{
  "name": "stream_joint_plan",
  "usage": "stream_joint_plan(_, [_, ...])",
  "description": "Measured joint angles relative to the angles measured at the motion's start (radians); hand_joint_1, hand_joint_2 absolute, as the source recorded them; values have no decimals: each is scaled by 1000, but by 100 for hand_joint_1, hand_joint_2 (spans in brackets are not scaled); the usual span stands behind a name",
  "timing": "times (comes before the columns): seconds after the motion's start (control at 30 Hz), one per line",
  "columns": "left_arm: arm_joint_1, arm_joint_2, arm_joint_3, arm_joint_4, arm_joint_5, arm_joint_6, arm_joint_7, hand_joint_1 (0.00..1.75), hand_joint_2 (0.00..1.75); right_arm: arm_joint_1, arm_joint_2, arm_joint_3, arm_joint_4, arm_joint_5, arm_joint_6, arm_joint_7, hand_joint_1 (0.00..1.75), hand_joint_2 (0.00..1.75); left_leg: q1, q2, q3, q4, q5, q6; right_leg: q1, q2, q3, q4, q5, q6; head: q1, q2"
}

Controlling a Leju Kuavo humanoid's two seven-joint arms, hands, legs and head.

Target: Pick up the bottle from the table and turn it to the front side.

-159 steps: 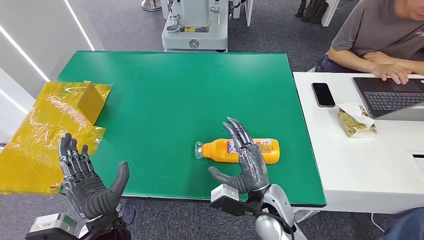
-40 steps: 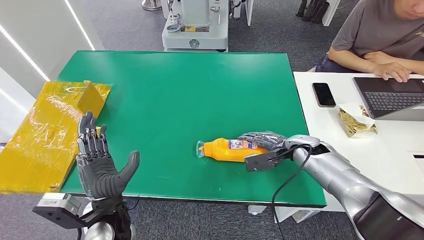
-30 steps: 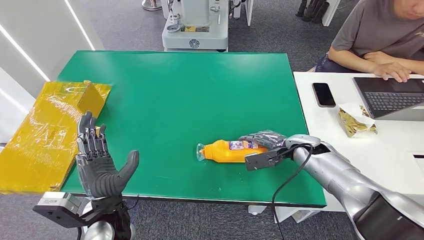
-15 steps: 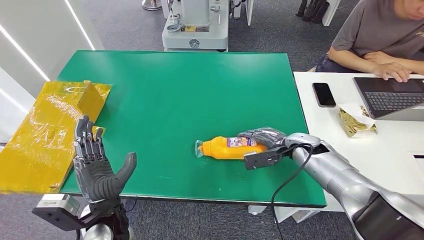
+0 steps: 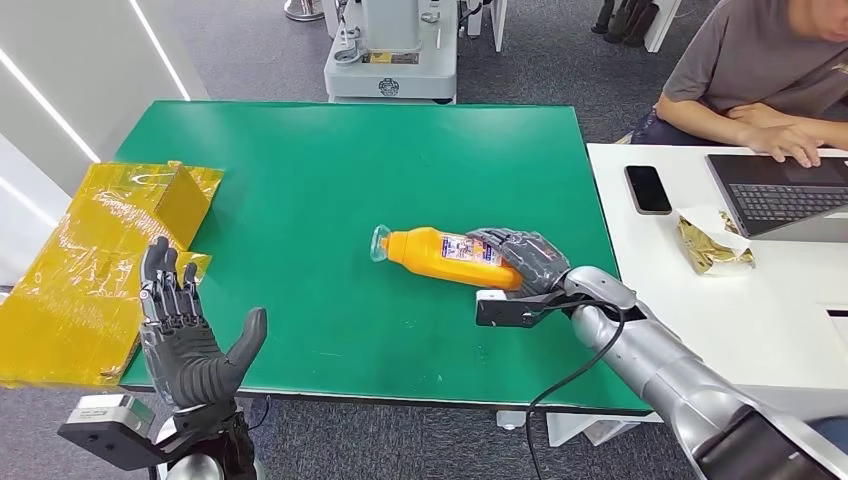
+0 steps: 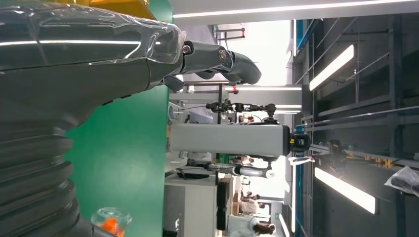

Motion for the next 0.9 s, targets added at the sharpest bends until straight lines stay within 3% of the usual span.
stream_joint_plan(0.2, [1, 0, 0, -1, 0, 1, 0, 0, 175, 14, 5, -25, -18, 1, -24, 2, 175, 175, 0, 0, 0, 0, 0, 0, 0, 0, 0, 0, 0, 0, 0, 0])
stream_joint_plan(0.33, [6, 0, 0, -1, 0, 16, -1, 0, 175, 47, 13, -81, -55, 12, -146, -6, 175, 175, 0, 0, 0, 0, 0, 0, 0, 0, 0, 0, 0, 0, 0, 0])
stream_joint_plan(0.7, [-10, 0, -16, 27, 18, 22, -4, 0, 175, 225, 73, -304, -307, 22, -529, -122, 175, 175, 0, -1, 0, 0, 0, -1, 0, -1, 0, 0, -1, 0, 0, 0])
stream_joint_plan(0.9, [-40, 0, -49, 72, 21, 8, -3, 0, 175, 338, 124, -408, -440, 82, -554, -175, 175, 175, 0, -1, 0, 0, 0, -1, 0, -1, 0, 0, -1, 0, 0, 0])
